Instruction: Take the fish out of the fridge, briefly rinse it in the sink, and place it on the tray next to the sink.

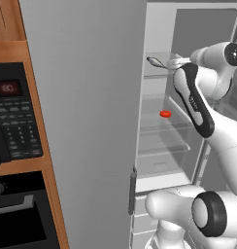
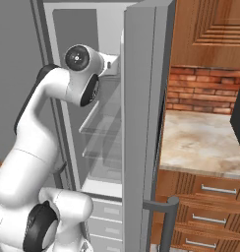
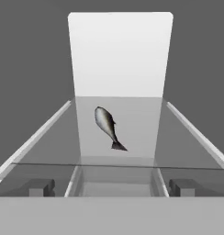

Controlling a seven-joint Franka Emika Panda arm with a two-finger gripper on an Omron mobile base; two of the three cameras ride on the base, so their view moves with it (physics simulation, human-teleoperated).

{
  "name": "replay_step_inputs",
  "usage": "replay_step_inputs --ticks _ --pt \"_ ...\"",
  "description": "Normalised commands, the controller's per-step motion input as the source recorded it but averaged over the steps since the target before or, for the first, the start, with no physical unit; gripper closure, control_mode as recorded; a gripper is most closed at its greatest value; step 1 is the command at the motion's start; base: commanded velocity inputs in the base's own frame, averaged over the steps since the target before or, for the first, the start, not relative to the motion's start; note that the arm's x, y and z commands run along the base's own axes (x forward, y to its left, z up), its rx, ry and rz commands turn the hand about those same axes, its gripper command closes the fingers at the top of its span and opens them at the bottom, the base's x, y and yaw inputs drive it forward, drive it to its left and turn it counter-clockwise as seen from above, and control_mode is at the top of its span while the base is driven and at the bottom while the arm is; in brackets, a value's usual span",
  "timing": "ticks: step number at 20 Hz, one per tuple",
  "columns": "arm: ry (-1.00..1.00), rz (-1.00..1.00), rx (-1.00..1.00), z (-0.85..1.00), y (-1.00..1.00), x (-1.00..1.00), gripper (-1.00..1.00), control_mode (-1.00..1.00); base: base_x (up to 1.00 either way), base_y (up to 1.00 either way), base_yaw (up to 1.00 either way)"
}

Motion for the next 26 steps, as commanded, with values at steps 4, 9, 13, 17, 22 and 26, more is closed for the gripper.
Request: replay_step_inputs --ticks 4,9,13,17,22,26 --pt "0.0 0.0 0.0 -0.05 0.05 0.09 -1.0 -1.0 0.0 0.0 0.0" --pt "0.0 0.0 0.0 -0.13 0.0 0.56 -1.0 -1.0 0.0 0.0 0.0" --pt "0.05 0.0 0.0 -0.01 0.0 0.79 -1.0 -1.0 0.0 0.0 0.0" --pt "0.14 0.0 0.0 -0.02 0.0 0.82 -1.0 -1.0 0.0 0.0 0.0" --pt "0.1 0.0 0.0 -0.12 0.0 0.5 -1.0 -1.0 0.0 0.0 0.0" --pt "0.0 0.0 0.0 -0.33 0.0 0.33 -1.0 -1.0 0.0 0.0 0.0"
